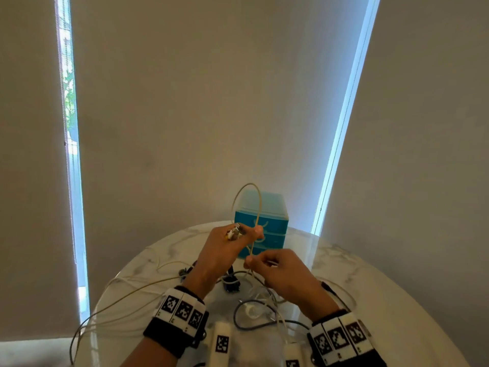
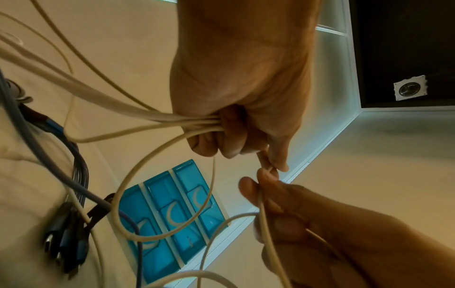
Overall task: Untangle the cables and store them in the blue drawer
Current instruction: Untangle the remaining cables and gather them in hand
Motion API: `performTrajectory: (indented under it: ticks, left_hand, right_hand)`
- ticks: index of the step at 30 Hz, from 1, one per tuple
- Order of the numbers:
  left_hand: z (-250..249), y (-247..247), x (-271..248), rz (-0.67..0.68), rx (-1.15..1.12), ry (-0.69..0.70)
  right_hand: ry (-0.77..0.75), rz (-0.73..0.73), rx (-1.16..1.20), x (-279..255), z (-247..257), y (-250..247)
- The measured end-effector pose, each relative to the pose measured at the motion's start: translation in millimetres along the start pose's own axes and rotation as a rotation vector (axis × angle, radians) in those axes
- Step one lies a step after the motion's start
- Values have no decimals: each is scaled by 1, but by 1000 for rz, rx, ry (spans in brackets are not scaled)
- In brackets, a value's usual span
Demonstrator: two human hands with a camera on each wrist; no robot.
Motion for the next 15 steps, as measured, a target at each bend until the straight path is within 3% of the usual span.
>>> performTrajectory:
  ticks: [3, 5, 8, 10, 12, 15]
  left_hand:
    - [-5, -5, -1, -55, -48, -8]
    - [-7, -15, -1, -216, -110, -31]
    - [1, -41, 2, -577, -117, -43]
    - [5, -55, 0, -761, -200, -30]
    - [3, -63, -2, -871, -268, -4]
    - [-6, -63, -8, -969, -267, 61]
  right_hand:
    - [9, -98, 210, 3, 2, -8]
    - [-42, -391, 430, 3, 1, -31]
    - [-244, -907, 870, -4, 5, -82]
    - [-371, -1111, 1001, -10, 10, -108]
    - [-453, -1261, 1062, -9, 13, -126]
    - [-371, -1302, 1039, 31, 14, -127]
Point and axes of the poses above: each hand's wrist, its own x-axis towards the middle knuckle, its own y-axis out of the palm, z = x × y, the point moved 3 cm from there along x, towards the middle knuckle, and after that the axes turned 9 degrees about x, right-handed, at the moved point
